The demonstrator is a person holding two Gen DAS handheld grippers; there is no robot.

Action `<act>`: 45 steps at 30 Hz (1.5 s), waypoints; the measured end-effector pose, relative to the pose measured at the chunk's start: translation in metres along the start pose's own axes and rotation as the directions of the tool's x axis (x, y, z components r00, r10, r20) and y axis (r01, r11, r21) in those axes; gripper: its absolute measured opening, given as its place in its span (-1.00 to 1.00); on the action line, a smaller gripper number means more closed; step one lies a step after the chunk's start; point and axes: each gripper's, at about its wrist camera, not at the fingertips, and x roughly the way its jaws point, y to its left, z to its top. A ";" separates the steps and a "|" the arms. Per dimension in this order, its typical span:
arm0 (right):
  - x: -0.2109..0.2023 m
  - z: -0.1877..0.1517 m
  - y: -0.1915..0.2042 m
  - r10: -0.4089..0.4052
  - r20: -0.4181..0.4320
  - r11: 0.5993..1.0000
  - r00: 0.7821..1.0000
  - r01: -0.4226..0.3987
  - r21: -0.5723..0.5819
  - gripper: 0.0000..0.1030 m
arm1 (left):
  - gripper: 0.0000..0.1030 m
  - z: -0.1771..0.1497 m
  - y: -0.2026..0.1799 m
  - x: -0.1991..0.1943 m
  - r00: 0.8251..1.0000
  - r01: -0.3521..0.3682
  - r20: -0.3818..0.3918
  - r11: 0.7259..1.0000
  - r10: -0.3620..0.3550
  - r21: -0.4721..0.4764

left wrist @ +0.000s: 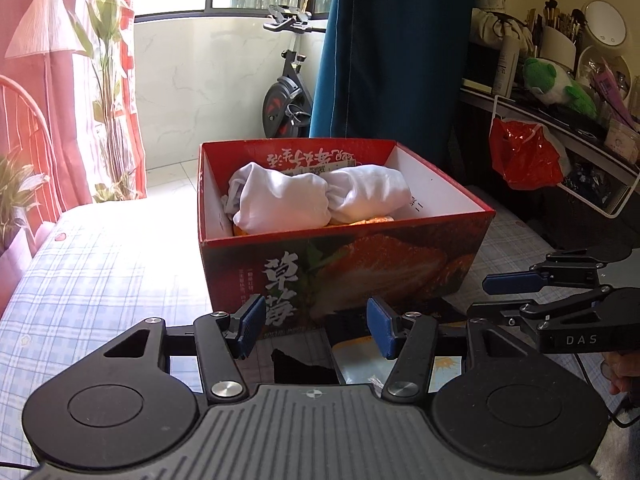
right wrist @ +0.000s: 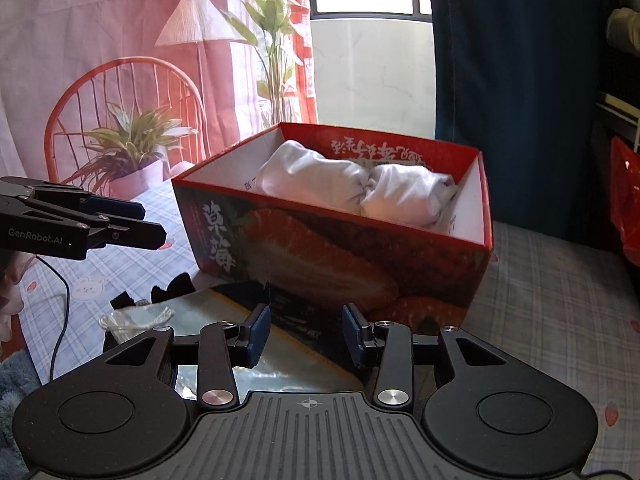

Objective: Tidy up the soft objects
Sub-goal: 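Move both tools to the clear plastic bag of blue cotton pads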

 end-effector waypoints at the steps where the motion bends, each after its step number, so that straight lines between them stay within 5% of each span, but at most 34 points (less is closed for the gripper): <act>1: 0.002 -0.005 0.001 0.001 -0.011 1.000 1.000 -0.001 0.003 -0.28 | 0.14 -0.003 0.000 0.001 1.000 0.001 -0.007 1.000 -0.001 -0.002; 15: 0.017 -0.052 0.009 0.002 -0.080 1.000 0.997 -0.001 0.007 -0.28 | 0.13 -0.029 0.002 0.017 0.996 0.028 -0.089 0.999 -0.032 -0.045; 45: 0.017 -0.051 0.009 0.007 -0.072 1.000 0.997 -0.006 0.005 -0.28 | -0.07 -0.045 0.000 0.027 0.982 0.080 -0.162 0.991 -0.096 -0.104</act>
